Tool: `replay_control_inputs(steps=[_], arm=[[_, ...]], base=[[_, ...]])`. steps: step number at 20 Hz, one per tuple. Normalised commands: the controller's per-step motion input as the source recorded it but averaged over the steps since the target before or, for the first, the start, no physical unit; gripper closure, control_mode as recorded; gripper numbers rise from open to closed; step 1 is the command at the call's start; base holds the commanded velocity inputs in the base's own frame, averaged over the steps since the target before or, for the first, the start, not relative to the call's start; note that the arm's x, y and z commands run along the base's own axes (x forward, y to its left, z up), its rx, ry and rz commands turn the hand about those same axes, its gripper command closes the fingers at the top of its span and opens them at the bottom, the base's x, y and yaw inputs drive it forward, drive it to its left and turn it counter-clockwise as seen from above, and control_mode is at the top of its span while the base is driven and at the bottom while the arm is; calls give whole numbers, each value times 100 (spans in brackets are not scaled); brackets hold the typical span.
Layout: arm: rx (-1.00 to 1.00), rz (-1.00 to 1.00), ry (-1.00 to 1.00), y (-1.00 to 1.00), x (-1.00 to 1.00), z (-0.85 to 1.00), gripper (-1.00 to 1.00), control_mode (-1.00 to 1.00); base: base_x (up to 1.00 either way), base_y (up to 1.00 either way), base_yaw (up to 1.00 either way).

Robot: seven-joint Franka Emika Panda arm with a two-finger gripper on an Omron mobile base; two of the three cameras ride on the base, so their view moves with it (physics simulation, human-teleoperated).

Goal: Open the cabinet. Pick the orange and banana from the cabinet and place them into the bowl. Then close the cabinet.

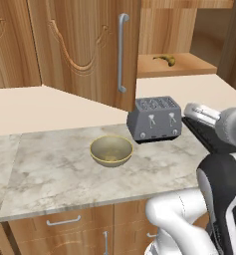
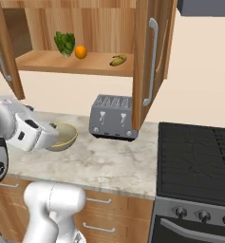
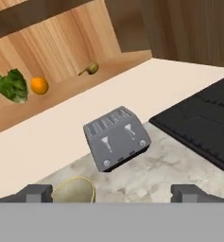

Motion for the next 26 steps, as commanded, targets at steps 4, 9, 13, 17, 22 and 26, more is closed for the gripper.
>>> replay_control_inputs(steps=[4,9,13,17,22,26], arm=[[22,35,3,-57,99,-10,-100,-100],[17,32,4,1,100,-31,-100,-100],[14,26,2,56,100,-6,-100,-100],[7,18,2,97,100,0,-100,-100],[11,23,10,86,100,0,-100,-100],[16,39,16,48,76,0,-100,-100]], base=[[0,0,0],[0,0,0],[0,0,0],[0,0,0],[0,0,0],[0,0,0]])
